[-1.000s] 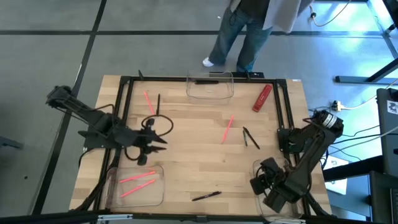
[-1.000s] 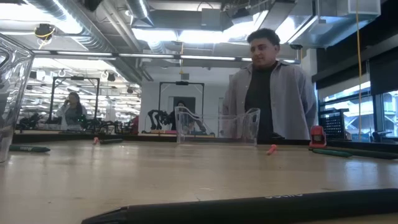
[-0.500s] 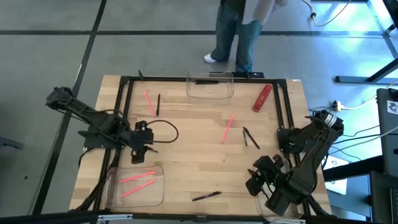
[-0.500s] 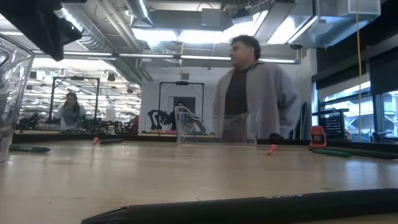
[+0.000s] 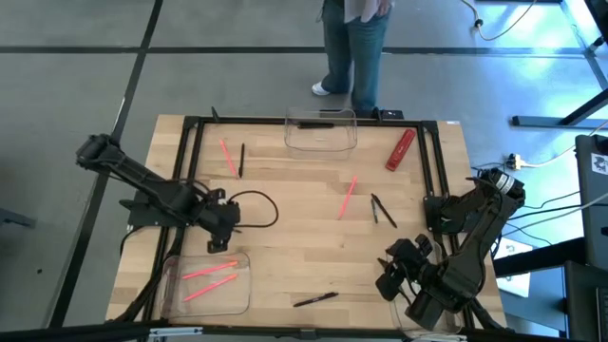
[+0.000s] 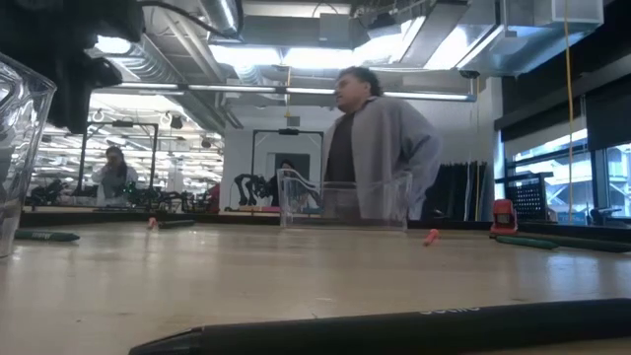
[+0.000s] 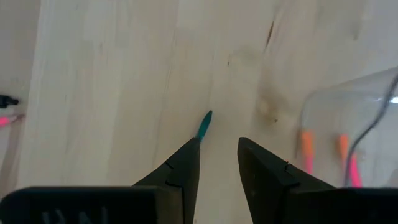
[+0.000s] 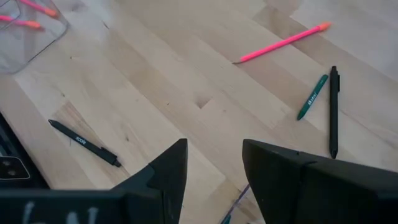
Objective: Sort crayons/erasers/pens/pencils in bins
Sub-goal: Put the green crayon into the bottom right transparent bin
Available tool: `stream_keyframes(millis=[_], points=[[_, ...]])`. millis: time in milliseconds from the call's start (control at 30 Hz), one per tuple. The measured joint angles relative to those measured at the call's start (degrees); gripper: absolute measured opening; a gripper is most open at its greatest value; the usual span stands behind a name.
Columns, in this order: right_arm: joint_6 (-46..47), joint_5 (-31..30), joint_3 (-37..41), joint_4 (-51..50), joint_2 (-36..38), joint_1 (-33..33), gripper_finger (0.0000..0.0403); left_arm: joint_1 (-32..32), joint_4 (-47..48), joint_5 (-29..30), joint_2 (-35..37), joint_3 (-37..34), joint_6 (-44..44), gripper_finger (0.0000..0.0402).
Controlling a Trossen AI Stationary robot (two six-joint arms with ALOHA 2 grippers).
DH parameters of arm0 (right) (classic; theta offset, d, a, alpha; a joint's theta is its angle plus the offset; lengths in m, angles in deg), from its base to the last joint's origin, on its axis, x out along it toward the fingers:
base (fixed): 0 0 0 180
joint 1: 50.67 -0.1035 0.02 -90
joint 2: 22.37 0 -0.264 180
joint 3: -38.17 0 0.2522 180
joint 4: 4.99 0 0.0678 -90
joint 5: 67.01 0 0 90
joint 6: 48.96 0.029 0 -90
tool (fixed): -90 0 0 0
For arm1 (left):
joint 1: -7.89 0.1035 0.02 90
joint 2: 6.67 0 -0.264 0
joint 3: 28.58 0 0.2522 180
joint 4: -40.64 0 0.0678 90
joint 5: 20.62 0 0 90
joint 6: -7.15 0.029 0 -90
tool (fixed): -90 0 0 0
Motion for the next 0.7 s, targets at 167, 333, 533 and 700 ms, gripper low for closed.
stream_keyframes(millis=[167,333,533,700], points=[[-1.46,0.02,0.04,0.09,0.00,-0.05,0.0156,0.02,-0.02,0.14,-3.14,-0.20,-0.53,0.0102],[-1.94,0.00,0.07,0.13,0.00,-0.05,0.0156,1.61,-2.71,-3.26,-3.47,-5.41,-2.98,0.0102],[-2.96,0.00,0.07,0.24,0.00,-0.05,0.0156,3.18,-8.32,-5.45,-3.45,-10.61,-0.88,0.0102],[-2.96,0.00,0.09,1.31,0.00,-0.05,0.0156,3.15,-9.65,-5.59,-3.45,-13.26,0.30,0.0102]])
